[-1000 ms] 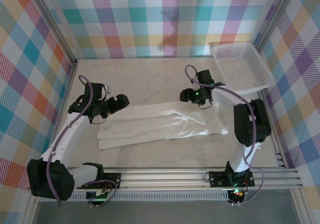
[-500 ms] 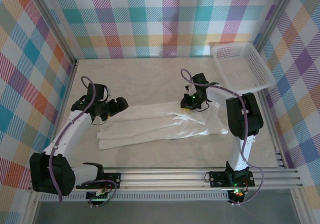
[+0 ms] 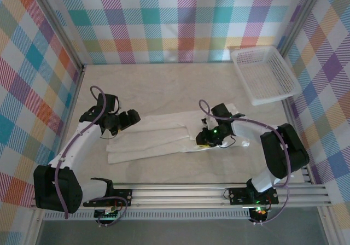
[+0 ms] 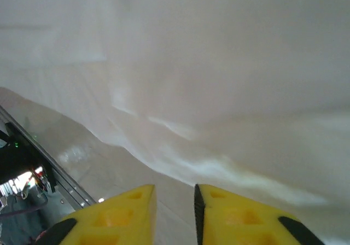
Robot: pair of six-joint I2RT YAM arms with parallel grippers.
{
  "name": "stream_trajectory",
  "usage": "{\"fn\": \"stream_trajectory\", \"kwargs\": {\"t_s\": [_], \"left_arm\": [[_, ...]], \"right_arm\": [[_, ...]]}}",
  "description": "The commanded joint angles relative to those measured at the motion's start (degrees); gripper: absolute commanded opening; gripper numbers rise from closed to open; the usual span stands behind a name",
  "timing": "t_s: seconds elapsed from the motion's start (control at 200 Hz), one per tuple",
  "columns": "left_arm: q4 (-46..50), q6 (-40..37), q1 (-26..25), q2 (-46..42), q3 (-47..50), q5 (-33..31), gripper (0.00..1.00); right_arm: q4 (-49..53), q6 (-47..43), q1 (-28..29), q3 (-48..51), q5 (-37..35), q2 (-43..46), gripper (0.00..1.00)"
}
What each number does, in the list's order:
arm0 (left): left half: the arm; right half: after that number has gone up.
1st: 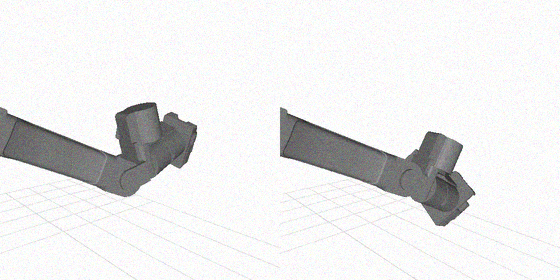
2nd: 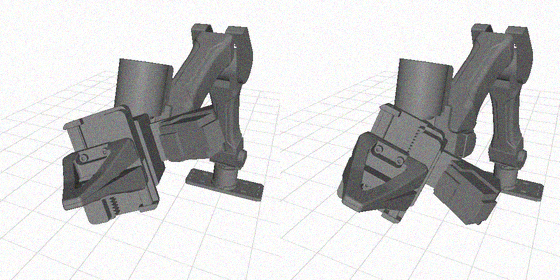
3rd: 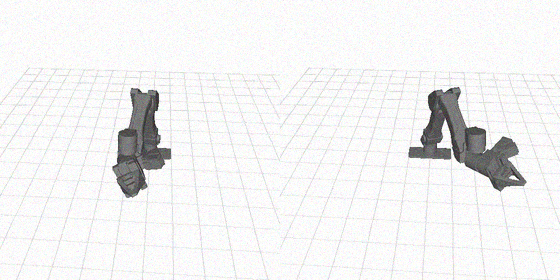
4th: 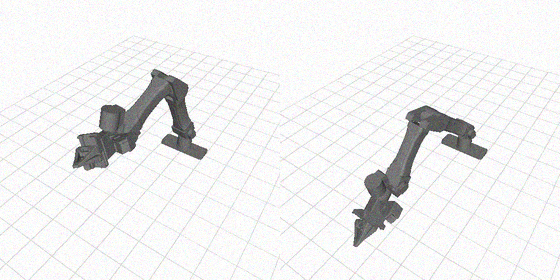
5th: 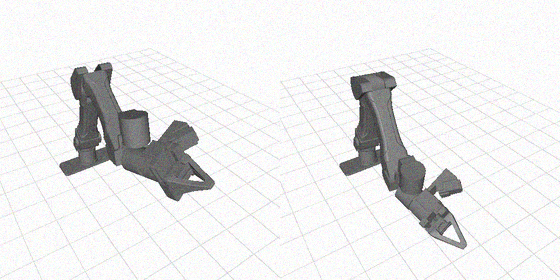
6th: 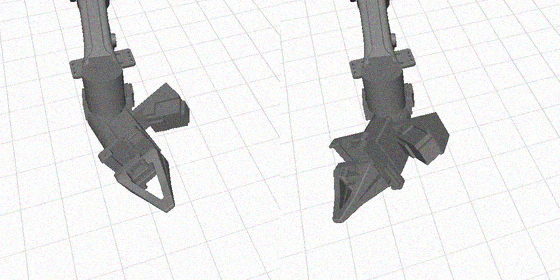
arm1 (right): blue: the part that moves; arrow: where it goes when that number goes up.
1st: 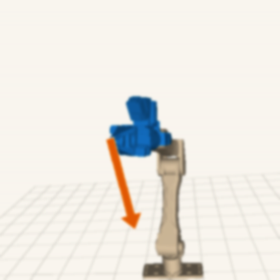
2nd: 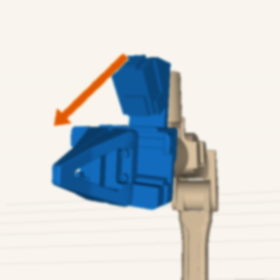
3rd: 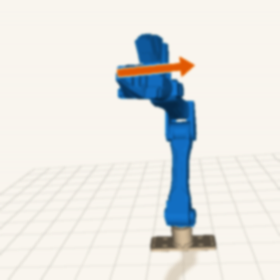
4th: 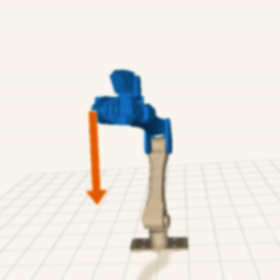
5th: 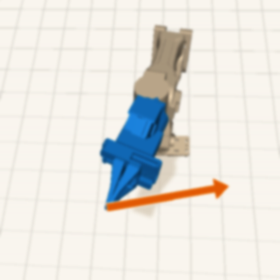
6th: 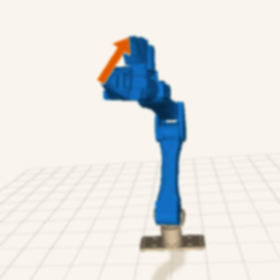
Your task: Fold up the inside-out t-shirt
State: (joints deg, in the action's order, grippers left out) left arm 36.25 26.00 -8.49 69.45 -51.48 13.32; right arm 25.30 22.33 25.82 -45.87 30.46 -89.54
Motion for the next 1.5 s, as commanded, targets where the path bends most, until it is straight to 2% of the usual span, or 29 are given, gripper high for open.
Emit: {"fn": "stream_trajectory", "kwargs": {"t_s": [0.0, 0.035, 0.07, 0.14, 0.18, 0.195, 0.235, 0.29, 0.395, 0.505, 0.81, 0.935, 1.055, 1.175, 1.315, 1.405, 1.495], "left_arm": [[3.85, 1.9, -2.92, -3.31, 0.42, -1.55, 0.85], [4.65, 2.92, -4.39, -4.17, 0.55, -2.44, 0.81], [5.64, 4.13, -6.03, -4.62, 0.7, -3.87, 0.71], [7.4, 7.11, -9.25, -4.2, 1.05, -6.43, 0.34], [8.14, 8.59, -10.62, -2.97, 1.19, -7.58, 0.07], [8.48, 9.26, -11.1, -2.44, 1.16, -8.06, 0.0], [9.26, 10.69, -12.02, -0.08, 0.91, -9.79, 0.0], [9.2, 11.76, -12.83, 3.2, 0.27, -11.43, 0.0], [6.44, 12.93, -13.35, 9.99, -1.92, -12.63, 0.0], [2.78, 12.68, -13.48, 18.1, -5.18, -12.89, 0.0], [3.49, 8.03, -12.43, 43.86, -22.42, -21.94, 0.0], [4.59, 7.81, -10.23, 53.66, -32.18, -19.46, 0.0], [5.94, 7.46, -8.03, 62.99, -46.64, -17.09, 0.0], [7.88, 3.6, -6.48, 73.55, -67.87, -11.71, 0.0], [10.5, 1.67, -6.36, 84.26, -92.55, -5.52, 0.0], [8.13, 2.09, -6.29, 85.0, -98.0, -2.3, 0.0], [5.97, 2.03, -6.28, 81.0, -96.68, -0.63, 0.01]], "right_arm": [[0.91, 0.37, -1.1, -4.35, -2.0, 6.02, 0.32], [0.03, 2.19, -1.73, -5.02, -4.87, 7.12, 0.32], [-0.73, 4.62, -2.6, -5.64, -8.11, 7.8, 0.3], [-1.56, 8.49, -4.2, -6.55, -17.8, 8.39, 0.21], [-1.57, 9.99, -4.96, -6.69, -25.39, 8.21, 0.15], [-1.57, 10.5, -5.25, -6.77, -27.93, 7.99, 0.12], [-1.93, 11.45, -6.52, -6.85, -33.17, 6.87, 0.06], [-2.35, 10.63, -8.61, -8.26, -34.85, 3.96, 0.02], [2.75, 5.07, -9.62, -15.63, -33.71, -4.63, 0.0], [4.92, 2.3, -9.58, -19.53, -29.32, -11.19, 0.0], [5.8, 0.68, -9.57, -21.93, -25.89, -16.73, 0.0], [11.01, -0.36, -9.54, -23.83, -25.97, -19.44, 0.0], [14.12, -0.43, -8.57, -23.05, -23.93, -19.29, 0.0], [16.85, -0.84, -3.05, -22.62, -13.2, -19.3, 0.02], [14.1, 1.35, 10.71, -24.89, -2.02, -21.0, 0.05], [16.11, -1.94, 18.83, -33.25, -2.91, -24.18, 0.07], [16.32, -3.69, 22.22, -40.82, 0.03, -26.21, 0.1]]}}
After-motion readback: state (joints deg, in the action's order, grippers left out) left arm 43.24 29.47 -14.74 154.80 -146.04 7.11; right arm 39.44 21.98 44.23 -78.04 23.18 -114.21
